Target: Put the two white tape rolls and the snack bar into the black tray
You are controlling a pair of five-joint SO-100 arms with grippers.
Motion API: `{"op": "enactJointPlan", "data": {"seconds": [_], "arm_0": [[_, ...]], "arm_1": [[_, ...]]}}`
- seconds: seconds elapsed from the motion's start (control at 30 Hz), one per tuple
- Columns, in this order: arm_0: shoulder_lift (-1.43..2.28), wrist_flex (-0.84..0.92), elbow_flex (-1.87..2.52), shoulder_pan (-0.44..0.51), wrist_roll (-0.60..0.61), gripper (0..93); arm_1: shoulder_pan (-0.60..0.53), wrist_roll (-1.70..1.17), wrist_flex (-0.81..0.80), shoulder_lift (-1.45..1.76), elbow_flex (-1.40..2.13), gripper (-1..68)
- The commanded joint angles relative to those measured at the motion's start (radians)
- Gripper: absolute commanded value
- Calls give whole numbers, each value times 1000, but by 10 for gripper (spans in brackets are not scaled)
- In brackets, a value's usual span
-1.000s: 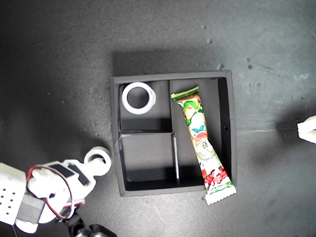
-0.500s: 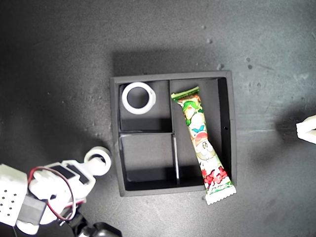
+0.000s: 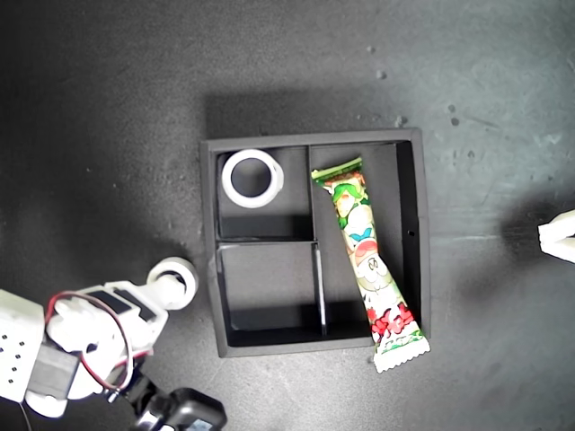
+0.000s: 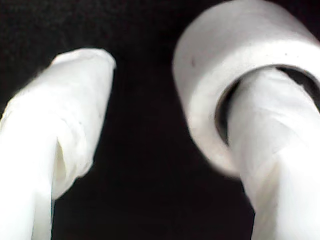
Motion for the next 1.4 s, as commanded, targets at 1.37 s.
{"op": "enactJointPlan", "data": {"seconds": [1.37], "arm_0": [[11,414,-758,-34,408,0]], "arm_1": [[123,107,173,98,69,-1]]}}
